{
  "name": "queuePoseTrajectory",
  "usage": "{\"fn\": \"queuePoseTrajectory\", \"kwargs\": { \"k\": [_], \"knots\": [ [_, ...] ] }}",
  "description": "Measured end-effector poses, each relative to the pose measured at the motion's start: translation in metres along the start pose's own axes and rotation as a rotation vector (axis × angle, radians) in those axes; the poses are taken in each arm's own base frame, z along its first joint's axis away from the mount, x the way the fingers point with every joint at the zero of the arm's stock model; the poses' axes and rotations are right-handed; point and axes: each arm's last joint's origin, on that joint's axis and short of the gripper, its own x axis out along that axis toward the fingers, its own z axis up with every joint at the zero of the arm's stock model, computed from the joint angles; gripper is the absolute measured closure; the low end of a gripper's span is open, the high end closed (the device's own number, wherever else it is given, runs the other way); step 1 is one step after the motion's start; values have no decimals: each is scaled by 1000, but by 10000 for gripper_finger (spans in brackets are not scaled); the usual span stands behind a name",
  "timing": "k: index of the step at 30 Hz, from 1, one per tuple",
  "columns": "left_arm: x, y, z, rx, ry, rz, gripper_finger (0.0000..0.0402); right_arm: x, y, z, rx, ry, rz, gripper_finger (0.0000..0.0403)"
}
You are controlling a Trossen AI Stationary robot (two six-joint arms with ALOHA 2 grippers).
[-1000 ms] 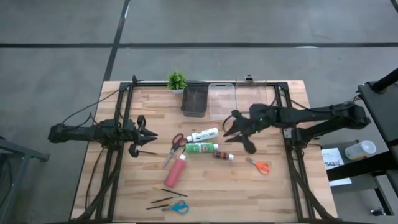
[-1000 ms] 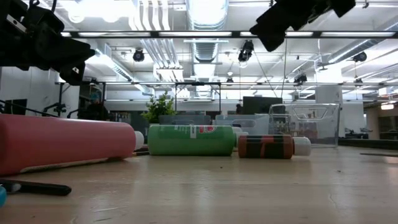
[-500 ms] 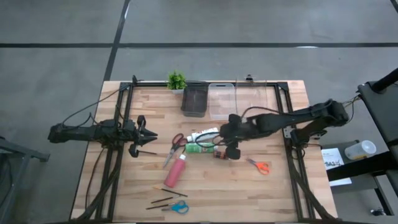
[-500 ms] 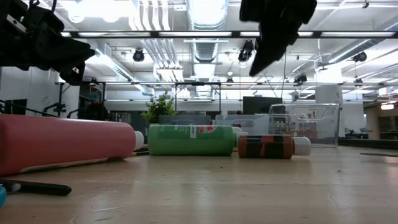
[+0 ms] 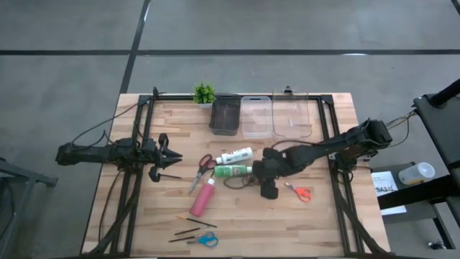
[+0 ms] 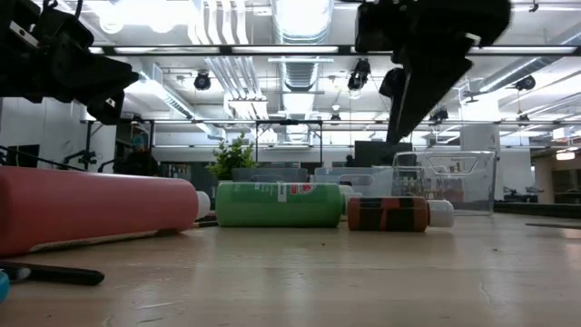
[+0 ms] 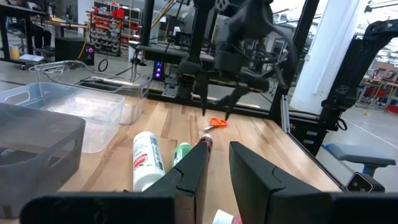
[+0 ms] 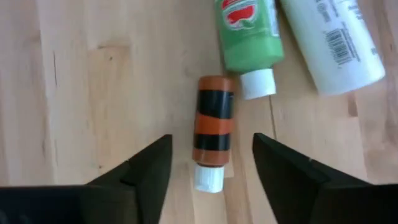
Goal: Pick & Place Paint Supplies
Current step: Put the orange paint bottle into the transparent bin
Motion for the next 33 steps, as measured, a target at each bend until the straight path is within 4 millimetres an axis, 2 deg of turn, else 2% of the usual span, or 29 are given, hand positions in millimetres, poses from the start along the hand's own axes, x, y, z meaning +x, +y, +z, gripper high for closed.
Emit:
{"fn": "queuePoseTrajectory", "kwargs": {
  "k": [7,16,33],
  "knots": [
    [0,0,-1,0,7,2,325,20,5,-11,-45,28,-83,132],
    [0,0,0,0,6,2,325,43,5,-18,0,44,-86,130],
    [2,0,-2,0,26,6,325,62,3,-33,51,-9,-22,130]
  ]
}}
